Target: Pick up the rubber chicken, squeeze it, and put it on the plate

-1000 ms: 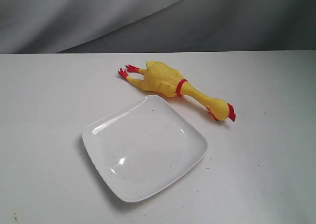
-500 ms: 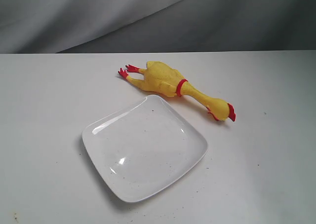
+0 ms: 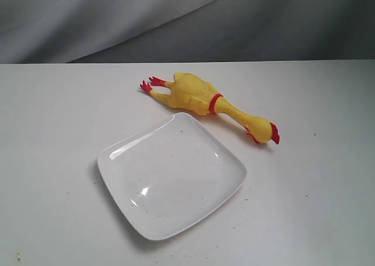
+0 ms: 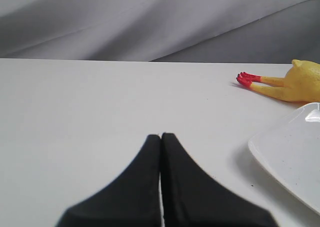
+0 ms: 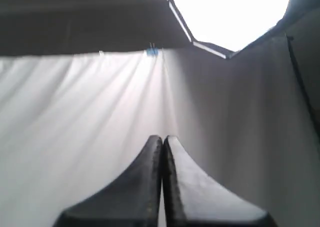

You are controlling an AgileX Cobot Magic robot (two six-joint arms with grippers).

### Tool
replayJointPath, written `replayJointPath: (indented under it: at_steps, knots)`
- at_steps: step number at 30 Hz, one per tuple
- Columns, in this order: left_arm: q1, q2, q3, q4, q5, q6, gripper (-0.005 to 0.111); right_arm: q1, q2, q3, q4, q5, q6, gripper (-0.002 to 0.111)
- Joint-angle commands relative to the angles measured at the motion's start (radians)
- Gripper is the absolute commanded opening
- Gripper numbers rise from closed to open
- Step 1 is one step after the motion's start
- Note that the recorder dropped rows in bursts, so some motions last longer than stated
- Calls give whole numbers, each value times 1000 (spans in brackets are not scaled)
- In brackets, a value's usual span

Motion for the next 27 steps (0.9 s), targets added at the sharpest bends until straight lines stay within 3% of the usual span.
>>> replayJointPath:
  at_steps: [1,4,8,10,16,23,27]
  knots:
    - [3,-3,4,-7,-4,-3,0,-7,0,4,13,-165,123,0]
    - [3,-3,4,-7,-4,-3,0,-7,0,-31,75,-139,214,0]
    - [3,-3,4,-7,-4,-3,0,-7,69,-225,-10,179,324,0]
    - [3,-3,4,-7,-4,-3,0,-7,210,-411,-132,408,365,0]
    - [3,-3,4,-7,-4,-3,0,81,565,-743,-290,694,378,0]
    - [3,-3,4,-7,-4,-3,0,259,943,-1070,-195,1119,-70,0]
    - [3,-3,4,-7,-4,-3,0,282,1142,-1194,-28,1298,-362,0]
